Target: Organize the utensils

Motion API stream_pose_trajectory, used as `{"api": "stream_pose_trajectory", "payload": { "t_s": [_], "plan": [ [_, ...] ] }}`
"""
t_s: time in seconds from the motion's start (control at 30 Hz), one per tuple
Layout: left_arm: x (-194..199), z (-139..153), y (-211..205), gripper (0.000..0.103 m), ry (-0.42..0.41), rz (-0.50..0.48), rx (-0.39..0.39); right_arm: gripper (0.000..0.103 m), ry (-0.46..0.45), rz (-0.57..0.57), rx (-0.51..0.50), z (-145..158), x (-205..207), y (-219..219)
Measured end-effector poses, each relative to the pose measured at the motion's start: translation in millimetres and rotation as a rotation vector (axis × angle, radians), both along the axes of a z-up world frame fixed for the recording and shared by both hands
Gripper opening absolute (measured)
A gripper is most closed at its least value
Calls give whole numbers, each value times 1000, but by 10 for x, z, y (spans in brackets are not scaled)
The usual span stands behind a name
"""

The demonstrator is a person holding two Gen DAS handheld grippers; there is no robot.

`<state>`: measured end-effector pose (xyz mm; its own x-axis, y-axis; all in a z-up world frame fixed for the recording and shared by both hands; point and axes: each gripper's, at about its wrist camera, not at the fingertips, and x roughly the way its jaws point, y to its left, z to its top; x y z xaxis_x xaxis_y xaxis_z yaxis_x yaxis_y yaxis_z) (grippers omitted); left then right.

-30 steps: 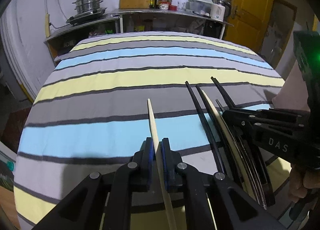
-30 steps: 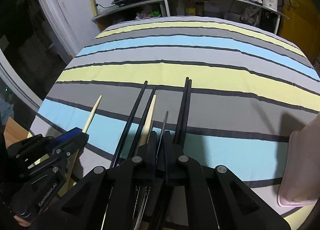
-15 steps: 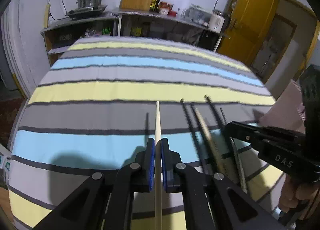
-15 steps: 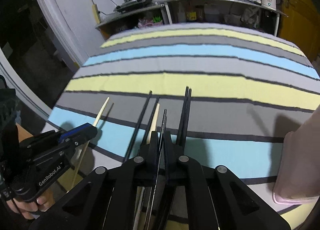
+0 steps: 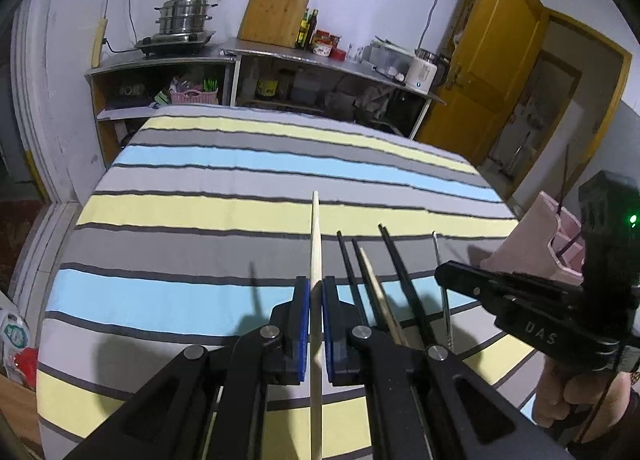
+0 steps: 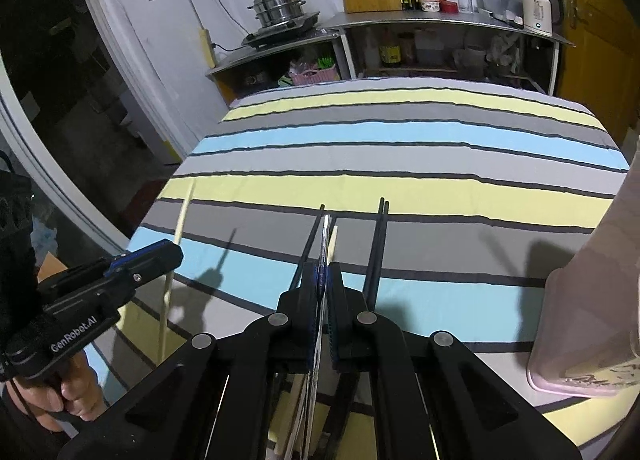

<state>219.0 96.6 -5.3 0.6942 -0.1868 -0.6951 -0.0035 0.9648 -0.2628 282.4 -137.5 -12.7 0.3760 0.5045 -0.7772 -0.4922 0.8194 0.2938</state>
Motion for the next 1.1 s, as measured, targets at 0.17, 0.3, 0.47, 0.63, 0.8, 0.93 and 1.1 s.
{"api": "stream_pose_trajectory", "payload": {
  "t_s": [0.17,0.3,0.47,0.63,0.8,0.93,1.1],
  "plan": [
    [-47,140,41,6,-26,-2,-14,5,-10,3,7,44,-17,-11],
    [-97,271,43,5,-56,-8,-4,5,-20,3,13,93,-38,-33],
    [42,114,46,5,-1,-21,15,4,-27,-1,19,124,-60,-59],
    [422,-316,29,5,109,-2,72,4,-18,1,22,70,-55,-73],
    [662,-579,-47,6,174,-18,102,4,-20,6,23,73,-12,-62],
    [716,-684,-105,8,201,-24,124,4,-23,8,24,72,0,-54],
    [760,-679,-166,8,208,-28,168,4,-29,3,25,86,-16,-60]
  ]
}}
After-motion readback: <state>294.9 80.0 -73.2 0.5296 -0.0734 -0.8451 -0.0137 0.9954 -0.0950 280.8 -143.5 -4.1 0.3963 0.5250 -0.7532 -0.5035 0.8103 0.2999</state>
